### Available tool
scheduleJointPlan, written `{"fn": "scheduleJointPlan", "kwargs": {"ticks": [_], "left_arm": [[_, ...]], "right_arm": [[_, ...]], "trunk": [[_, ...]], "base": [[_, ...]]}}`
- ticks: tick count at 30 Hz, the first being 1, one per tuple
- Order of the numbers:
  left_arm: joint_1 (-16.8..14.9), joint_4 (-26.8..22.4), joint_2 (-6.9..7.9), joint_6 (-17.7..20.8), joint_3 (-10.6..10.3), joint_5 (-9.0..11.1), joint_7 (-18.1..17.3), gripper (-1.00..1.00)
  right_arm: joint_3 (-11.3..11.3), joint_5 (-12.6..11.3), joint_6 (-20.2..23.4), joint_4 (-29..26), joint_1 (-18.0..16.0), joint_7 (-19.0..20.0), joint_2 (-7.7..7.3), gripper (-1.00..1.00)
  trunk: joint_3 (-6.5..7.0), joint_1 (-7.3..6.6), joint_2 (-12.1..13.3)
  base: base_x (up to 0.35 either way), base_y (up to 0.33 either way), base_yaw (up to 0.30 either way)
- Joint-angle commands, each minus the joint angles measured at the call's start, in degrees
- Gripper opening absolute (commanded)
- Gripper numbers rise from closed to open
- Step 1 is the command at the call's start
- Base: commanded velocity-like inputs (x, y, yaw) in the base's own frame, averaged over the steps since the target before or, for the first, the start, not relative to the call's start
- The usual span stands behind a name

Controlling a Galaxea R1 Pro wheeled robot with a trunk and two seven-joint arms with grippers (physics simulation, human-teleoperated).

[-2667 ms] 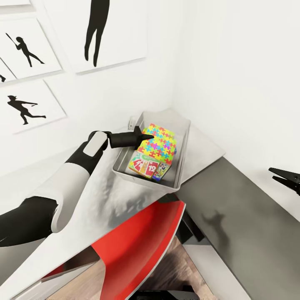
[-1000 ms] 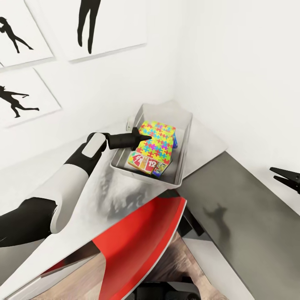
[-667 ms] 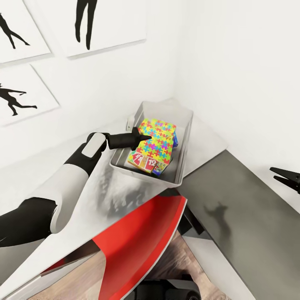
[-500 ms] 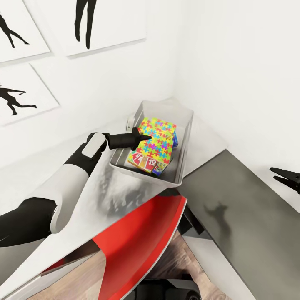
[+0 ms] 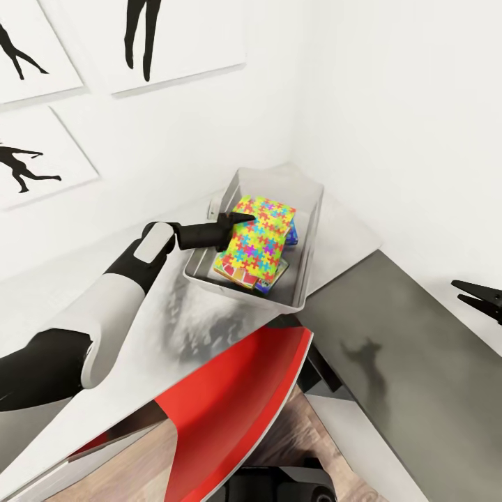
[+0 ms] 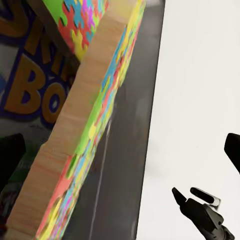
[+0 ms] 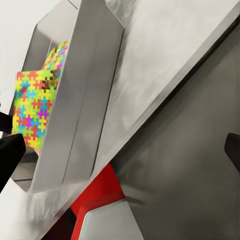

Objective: Put all the toys in the child's room - the three board games (two on the bed and one on the table), the two jigsaw puzzles on the table, and the tennis ball on the table - inside the toy box on the table in the child's room.

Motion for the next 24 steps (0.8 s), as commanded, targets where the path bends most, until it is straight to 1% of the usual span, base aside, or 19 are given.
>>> {"fn": "scheduleJointPlan", "kwargs": {"ticks": [1,14,18,21,22,23,24], "left_arm": [[-0.1,0.1,0.03,0.0,0.0,-0.4,-0.5,1.00],[-0.1,0.1,0.19,-0.3,0.0,-0.2,-0.5,1.00],[-0.1,0.1,0.16,-0.1,0.1,0.2,-0.7,1.00],[-0.1,0.0,0.09,0.0,0.7,0.4,-0.8,1.00],[-0.1,-0.3,-0.08,0.3,2.0,0.6,-0.9,1.00],[-0.1,-0.3,-0.08,0.3,2.0,0.6,-0.9,1.00],[-0.1,-0.4,-0.19,0.5,2.9,0.7,-0.9,1.00]], "right_arm": [[-0.1,0.5,0.2,0.0,-0.1,0.6,-0.01,1.00],[-0.1,0.5,0.2,0.0,-0.1,0.6,-0.01,1.00],[-0.1,0.5,0.2,0.0,-0.1,0.6,-0.01,1.00],[-0.1,0.5,0.2,0.0,-0.1,0.6,-0.01,1.00],[-0.1,0.5,0.2,0.0,-0.1,0.6,-0.01,1.00],[-0.1,0.5,0.2,0.0,-0.1,0.6,-0.01,1.00],[-0.1,0.5,0.2,0.0,-0.1,0.6,-0.01,1.00]], "trunk": [[-0.07,0.03,-0.1],[-0.08,0.03,-0.1],[-0.08,0.03,-0.1],[-0.08,0.03,-0.1],[-0.08,0.03,-0.1],[-0.08,0.03,-0.1],[-0.08,0.03,-0.1]], "base": [[0.000,0.000,0.000],[0.000,0.000,0.000],[0.000,0.000,0.000],[0.000,0.000,0.000],[0.000,0.000,0.000],[0.000,0.000,0.000],[0.000,0.000,0.000]]}}
